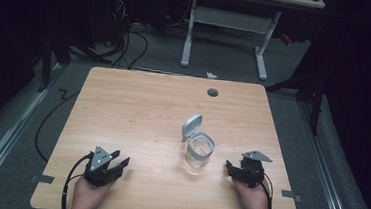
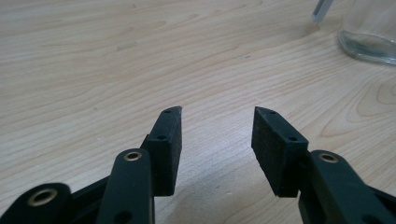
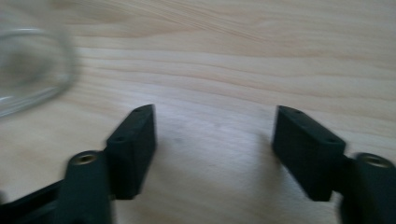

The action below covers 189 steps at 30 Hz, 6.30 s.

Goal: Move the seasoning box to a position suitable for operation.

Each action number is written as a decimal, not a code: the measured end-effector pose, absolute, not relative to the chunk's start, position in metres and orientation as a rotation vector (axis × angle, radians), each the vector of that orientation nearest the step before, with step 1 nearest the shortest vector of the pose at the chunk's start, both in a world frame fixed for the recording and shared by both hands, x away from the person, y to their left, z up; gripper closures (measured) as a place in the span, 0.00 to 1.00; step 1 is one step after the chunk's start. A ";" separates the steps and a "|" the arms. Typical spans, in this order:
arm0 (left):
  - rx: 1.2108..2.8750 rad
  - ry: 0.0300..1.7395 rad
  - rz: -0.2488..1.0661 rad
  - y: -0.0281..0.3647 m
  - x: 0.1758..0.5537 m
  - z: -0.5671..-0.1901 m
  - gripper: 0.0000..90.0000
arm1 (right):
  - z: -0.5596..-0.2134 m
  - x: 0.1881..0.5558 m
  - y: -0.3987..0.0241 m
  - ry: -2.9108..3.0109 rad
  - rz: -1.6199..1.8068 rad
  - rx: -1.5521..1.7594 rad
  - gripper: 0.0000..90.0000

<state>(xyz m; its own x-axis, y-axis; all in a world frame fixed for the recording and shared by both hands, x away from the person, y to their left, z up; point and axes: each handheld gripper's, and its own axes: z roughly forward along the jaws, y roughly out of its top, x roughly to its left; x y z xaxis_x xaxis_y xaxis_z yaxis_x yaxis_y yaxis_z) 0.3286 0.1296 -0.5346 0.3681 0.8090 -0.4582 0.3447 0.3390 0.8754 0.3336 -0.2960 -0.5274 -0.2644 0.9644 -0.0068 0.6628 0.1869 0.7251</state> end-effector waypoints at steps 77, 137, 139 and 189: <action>1.317 1.137 0.410 0.107 0.312 -0.530 0.63 | -0.503 0.338 -0.195 2.162 1.174 1.080 1.00; 1.356 1.027 0.166 -0.004 0.305 -0.532 1.00 | -0.493 0.353 -0.225 2.035 1.253 1.221 1.00; 1.329 1.041 0.167 -0.003 0.305 -0.532 1.00 | -0.491 0.358 -0.220 2.041 1.252 1.203 1.00; 1.348 1.043 0.158 -0.003 0.306 -0.533 0.97 | -0.430 0.374 -0.175 2.049 1.339 1.000 1.00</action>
